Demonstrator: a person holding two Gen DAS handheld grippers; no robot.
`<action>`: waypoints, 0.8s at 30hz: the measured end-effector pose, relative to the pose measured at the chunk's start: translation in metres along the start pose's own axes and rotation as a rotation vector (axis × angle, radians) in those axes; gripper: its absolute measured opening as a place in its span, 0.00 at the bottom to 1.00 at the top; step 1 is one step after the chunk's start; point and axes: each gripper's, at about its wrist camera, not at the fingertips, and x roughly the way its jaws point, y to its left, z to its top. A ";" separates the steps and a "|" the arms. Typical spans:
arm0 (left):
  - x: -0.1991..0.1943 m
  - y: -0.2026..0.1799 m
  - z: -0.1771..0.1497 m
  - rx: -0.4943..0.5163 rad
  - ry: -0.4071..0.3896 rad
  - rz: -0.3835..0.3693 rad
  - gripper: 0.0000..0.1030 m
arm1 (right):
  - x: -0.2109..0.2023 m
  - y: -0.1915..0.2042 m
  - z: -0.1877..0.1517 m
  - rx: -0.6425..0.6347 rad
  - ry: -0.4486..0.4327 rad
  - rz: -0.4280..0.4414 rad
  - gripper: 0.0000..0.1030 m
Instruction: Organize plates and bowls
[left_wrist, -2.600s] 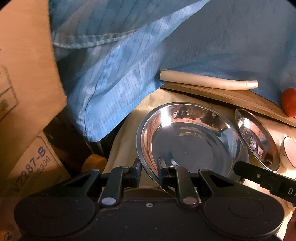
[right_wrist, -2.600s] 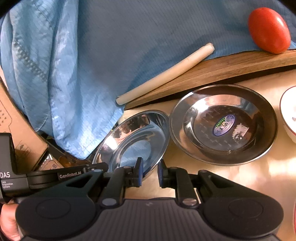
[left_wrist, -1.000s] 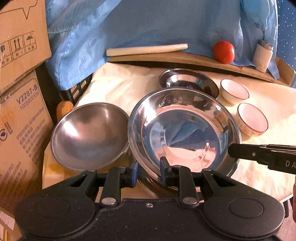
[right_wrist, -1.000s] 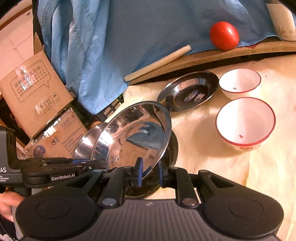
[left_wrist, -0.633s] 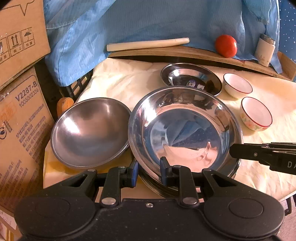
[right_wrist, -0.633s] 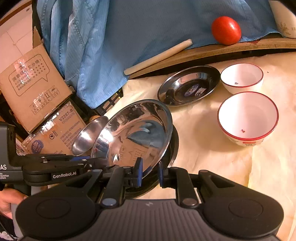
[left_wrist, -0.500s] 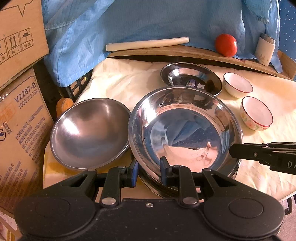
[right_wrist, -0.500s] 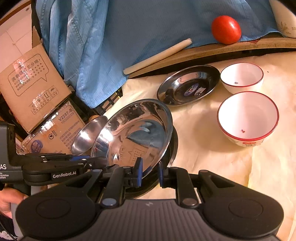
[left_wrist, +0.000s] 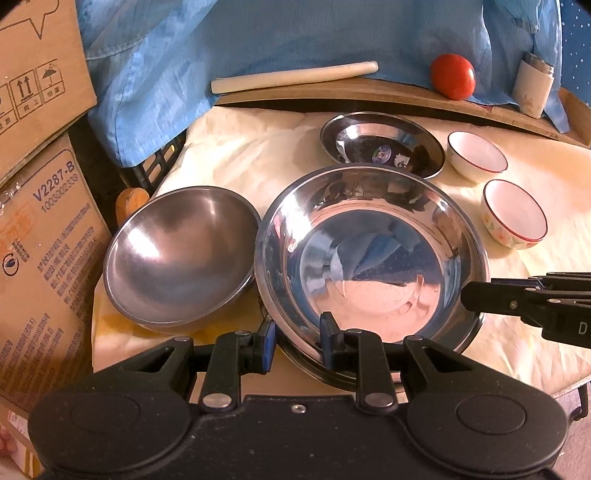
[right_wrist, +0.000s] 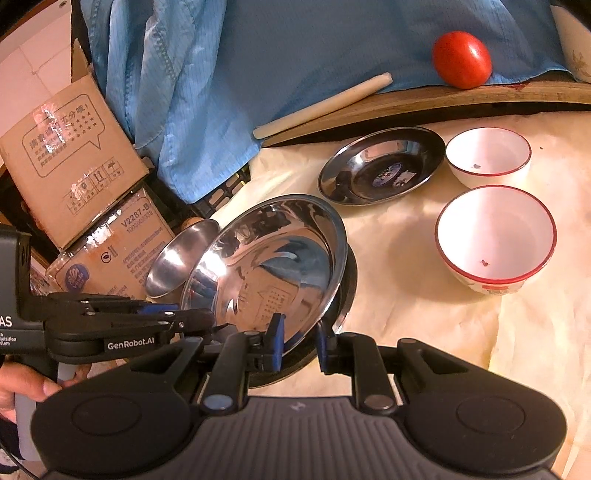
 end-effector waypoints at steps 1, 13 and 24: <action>0.000 0.000 0.000 0.000 0.002 0.001 0.26 | 0.000 -0.001 0.000 0.003 0.004 0.001 0.20; -0.001 0.000 -0.001 -0.005 0.005 0.004 0.27 | 0.001 0.001 0.001 -0.010 0.016 0.004 0.21; 0.001 0.002 -0.002 0.009 0.010 0.000 0.28 | 0.004 0.005 0.003 -0.037 0.025 -0.008 0.22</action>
